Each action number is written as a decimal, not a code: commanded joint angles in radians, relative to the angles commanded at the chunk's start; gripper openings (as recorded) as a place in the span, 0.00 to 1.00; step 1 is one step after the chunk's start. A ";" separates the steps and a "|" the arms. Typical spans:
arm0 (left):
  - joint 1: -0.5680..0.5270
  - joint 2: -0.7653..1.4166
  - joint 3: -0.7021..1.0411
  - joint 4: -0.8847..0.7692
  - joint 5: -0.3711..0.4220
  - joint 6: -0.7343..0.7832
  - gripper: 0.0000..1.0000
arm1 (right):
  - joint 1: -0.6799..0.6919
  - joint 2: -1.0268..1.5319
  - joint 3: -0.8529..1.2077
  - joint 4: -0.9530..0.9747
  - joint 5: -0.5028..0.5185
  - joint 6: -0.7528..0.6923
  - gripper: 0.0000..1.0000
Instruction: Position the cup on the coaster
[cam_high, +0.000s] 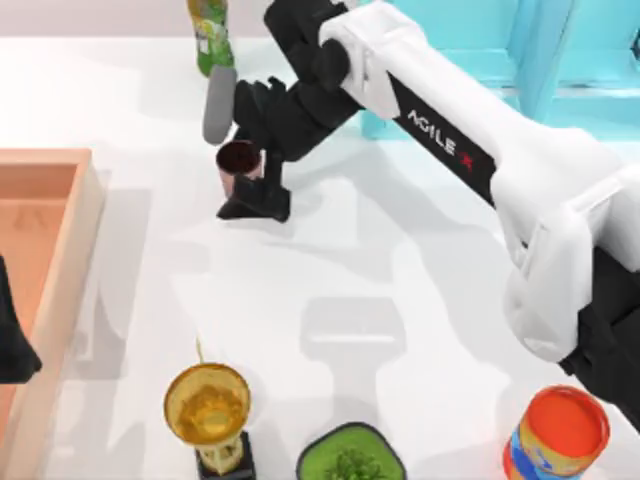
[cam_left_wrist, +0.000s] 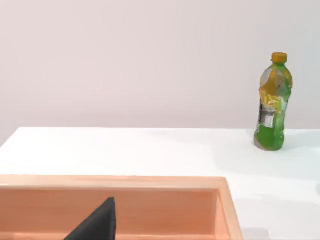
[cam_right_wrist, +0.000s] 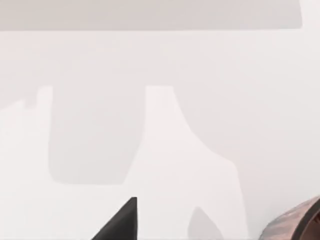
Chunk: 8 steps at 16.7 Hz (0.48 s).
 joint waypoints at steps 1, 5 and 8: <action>0.000 0.000 0.000 0.000 0.000 0.000 1.00 | 0.000 0.000 0.000 0.000 0.000 0.000 0.62; 0.000 0.000 0.000 0.000 0.000 0.000 1.00 | 0.000 0.000 0.000 0.000 0.000 0.000 0.32; 0.000 0.000 0.000 0.000 0.000 0.000 1.00 | 0.000 0.000 0.000 0.000 0.000 0.000 0.10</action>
